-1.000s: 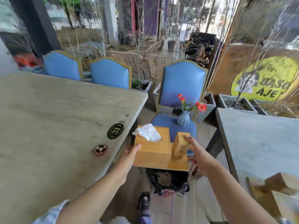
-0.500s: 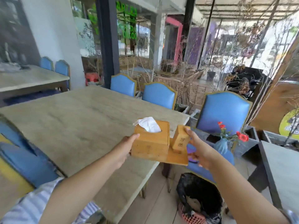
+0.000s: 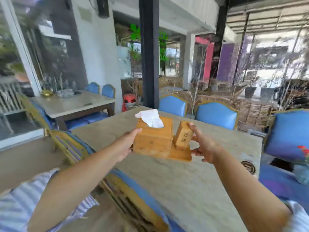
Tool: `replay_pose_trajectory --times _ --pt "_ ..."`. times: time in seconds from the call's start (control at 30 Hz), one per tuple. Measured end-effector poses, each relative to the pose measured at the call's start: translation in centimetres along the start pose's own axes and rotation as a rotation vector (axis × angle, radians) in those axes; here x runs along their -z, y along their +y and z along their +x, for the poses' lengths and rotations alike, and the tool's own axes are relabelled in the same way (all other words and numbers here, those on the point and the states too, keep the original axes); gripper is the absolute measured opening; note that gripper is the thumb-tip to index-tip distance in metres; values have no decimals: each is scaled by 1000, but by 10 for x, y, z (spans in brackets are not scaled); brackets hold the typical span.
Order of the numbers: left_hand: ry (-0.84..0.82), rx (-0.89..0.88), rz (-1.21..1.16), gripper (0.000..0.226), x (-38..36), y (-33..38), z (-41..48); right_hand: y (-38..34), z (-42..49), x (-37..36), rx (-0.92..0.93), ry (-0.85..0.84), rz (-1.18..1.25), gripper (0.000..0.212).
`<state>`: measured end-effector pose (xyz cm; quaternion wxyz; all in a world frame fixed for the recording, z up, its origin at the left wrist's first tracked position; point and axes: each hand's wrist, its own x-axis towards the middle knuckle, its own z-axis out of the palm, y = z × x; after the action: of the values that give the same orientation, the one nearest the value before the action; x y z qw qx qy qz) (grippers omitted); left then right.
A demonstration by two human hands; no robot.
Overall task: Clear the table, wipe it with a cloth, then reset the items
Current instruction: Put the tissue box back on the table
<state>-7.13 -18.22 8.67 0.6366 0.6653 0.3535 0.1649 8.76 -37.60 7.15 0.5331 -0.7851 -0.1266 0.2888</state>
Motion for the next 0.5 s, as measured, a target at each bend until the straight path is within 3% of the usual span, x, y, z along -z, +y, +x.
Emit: replay_pose_trajectory --times 0.23,0.5 --pt "-63 64 46 49 116 -3 58 -31 36 -116 -30 -64 -4 65" --pt "-85 163 44 49 153 -38 190 -44 139 -184 -119 -53 -40 66"
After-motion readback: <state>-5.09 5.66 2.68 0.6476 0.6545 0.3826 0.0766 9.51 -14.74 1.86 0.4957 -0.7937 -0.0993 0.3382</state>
